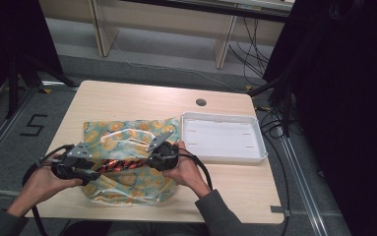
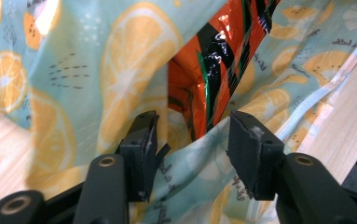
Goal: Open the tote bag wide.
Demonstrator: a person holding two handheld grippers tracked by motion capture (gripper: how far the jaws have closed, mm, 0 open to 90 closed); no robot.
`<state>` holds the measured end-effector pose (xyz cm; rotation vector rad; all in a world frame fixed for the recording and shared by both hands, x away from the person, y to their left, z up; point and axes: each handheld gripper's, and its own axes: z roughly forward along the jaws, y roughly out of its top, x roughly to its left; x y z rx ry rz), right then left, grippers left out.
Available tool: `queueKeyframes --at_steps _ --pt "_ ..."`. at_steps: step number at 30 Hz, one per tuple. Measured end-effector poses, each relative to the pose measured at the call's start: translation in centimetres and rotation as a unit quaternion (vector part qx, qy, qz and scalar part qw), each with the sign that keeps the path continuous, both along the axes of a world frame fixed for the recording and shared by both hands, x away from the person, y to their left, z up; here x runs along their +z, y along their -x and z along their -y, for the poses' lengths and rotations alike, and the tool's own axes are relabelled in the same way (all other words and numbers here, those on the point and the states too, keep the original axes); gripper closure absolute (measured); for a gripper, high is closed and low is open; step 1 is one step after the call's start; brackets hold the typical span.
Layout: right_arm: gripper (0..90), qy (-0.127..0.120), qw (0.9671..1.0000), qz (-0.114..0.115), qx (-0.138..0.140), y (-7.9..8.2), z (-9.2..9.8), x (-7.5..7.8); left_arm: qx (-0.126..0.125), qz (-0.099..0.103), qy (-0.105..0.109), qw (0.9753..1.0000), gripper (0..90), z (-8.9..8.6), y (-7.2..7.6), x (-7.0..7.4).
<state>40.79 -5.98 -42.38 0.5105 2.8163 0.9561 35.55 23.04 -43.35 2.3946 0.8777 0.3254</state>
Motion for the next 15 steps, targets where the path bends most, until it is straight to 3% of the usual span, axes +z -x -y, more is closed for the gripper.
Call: queueKeyframes --at_steps 1,4,7,8,11,15 --pt "90.0 -0.001 1.0 -0.007 -0.001 0.1 0.1 0.2 -0.007 0.008 -0.005 0.9999 50.8 0.1 0.0 0.0" --pt "90.0 -0.016 0.9998 -0.01 0.008 0.1 0.3 0.6 -0.009 0.006 0.023 0.9997 50.3 0.6 0.2 -0.1" --pt "90.0 -0.019 0.9997 -0.005 0.011 0.2 0.4 0.8 -0.019 0.014 0.022 0.9995 55.0 1.0 0.3 0.0" --pt "90.0 -0.021 0.9997 -0.013 0.003 0.3 0.4 0.9 -0.027 0.019 0.018 0.9993 56.9 1.0 0.2 0.1" --pt "90.0 -0.02 0.9998 -0.008 0.005 0.4 0.5 1.1 -0.017 0.028 0.017 0.9993 68.1 1.1 0.4 0.2" --pt "90.0 -0.023 0.9997 -0.011 0.004 0.5 0.8 1.3 -0.028 0.032 0.008 0.999 84.5 1.1 0.5 0.6"
